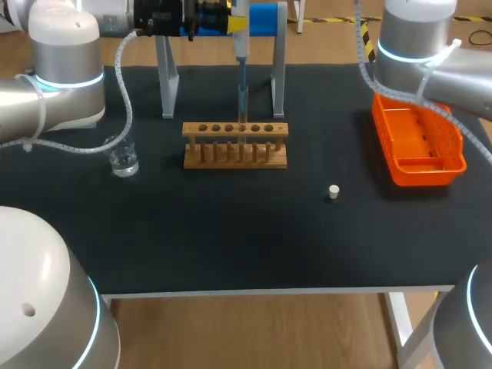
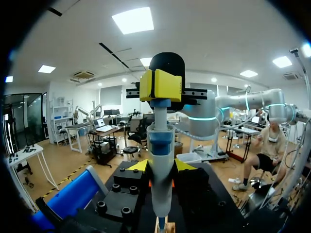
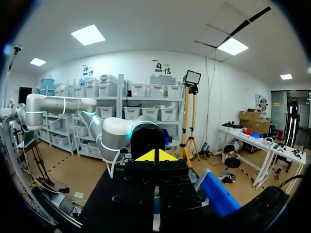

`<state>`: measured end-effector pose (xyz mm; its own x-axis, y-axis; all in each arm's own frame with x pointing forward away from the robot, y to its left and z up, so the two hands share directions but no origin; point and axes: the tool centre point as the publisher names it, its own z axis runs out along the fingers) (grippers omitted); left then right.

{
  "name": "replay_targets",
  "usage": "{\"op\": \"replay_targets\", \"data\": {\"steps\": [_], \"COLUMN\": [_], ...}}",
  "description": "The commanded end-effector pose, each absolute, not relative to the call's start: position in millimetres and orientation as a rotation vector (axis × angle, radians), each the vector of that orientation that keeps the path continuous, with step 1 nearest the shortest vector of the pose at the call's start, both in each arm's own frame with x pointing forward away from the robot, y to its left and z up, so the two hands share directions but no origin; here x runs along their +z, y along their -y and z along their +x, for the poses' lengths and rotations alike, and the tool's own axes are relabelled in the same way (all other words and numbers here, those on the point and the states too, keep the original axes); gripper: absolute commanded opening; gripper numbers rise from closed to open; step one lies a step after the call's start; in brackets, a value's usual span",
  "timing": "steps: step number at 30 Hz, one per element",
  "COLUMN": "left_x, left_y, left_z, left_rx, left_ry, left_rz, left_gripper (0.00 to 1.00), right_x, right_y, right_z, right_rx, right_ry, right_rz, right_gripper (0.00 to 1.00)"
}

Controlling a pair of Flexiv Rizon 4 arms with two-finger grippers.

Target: Invert the test tube, pick up the pipette, mount the tip to pipette, aspirate from beaker and dispense into the tube, eject the tip, return the pipette, and cap with the stopper.

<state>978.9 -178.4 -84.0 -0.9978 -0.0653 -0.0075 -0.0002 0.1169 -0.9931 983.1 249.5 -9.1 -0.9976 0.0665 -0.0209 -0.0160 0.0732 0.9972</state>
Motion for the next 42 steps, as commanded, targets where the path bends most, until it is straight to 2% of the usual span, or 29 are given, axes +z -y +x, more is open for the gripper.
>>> {"op": "replay_targets", "data": {"steps": [1,42], "left_x": [-81,-81], "left_y": [178,178], "left_z": [980,980], "left_rx": [-2.055,-2.055], "left_ry": [-2.313,-2.313], "left_rz": [-0.064,-0.064], "left_gripper": [0.00,0.00], "right_x": [-14,-41], "right_y": [-248,-246], "right_z": [983,984], "right_rx": [2.093,2.100], "right_ry": [-2.262,-2.307], "right_rz": [0.058,0.101], "right_gripper": [0.00,0.00]}}
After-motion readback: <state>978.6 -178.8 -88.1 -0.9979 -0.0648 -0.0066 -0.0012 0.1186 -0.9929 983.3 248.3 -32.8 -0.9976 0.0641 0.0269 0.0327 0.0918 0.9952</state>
